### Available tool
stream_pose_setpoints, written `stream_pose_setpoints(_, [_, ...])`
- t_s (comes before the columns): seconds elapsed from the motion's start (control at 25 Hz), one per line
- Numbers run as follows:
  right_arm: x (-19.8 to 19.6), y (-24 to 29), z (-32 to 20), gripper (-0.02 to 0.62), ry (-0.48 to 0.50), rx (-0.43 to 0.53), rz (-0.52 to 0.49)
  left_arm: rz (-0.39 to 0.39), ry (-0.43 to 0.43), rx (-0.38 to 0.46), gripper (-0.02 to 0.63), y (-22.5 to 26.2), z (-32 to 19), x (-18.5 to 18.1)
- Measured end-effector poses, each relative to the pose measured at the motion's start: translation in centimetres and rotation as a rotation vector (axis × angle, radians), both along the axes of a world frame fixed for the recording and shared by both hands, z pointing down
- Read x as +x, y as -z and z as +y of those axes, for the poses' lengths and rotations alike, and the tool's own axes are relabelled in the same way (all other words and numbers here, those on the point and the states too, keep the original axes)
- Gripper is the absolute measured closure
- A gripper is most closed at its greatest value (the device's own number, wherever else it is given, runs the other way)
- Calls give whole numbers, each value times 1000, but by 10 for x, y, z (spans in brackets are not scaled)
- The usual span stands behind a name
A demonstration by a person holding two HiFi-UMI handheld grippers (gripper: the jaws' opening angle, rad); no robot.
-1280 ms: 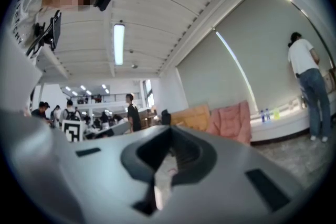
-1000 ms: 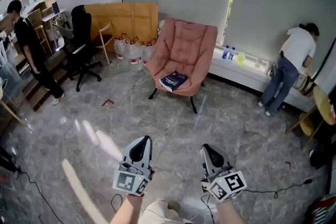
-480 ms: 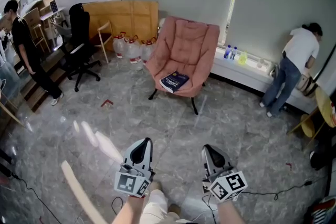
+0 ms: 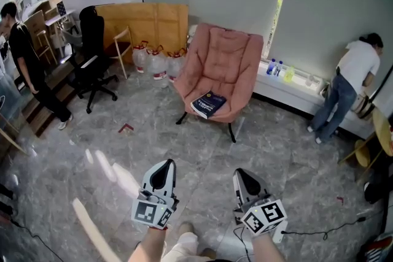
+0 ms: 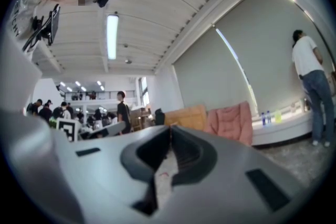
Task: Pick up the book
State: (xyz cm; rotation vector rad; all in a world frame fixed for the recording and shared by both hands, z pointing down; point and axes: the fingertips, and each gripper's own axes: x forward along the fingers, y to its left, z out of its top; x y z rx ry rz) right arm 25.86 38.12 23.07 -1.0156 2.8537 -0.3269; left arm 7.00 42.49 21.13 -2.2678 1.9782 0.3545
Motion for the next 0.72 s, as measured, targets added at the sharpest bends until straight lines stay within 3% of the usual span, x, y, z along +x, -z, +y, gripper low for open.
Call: stream_pose_setpoints(0.72, [-77, -15, -54, 581, -43, -30, -15, 0, -22, -12, 598, -9, -57, -81])
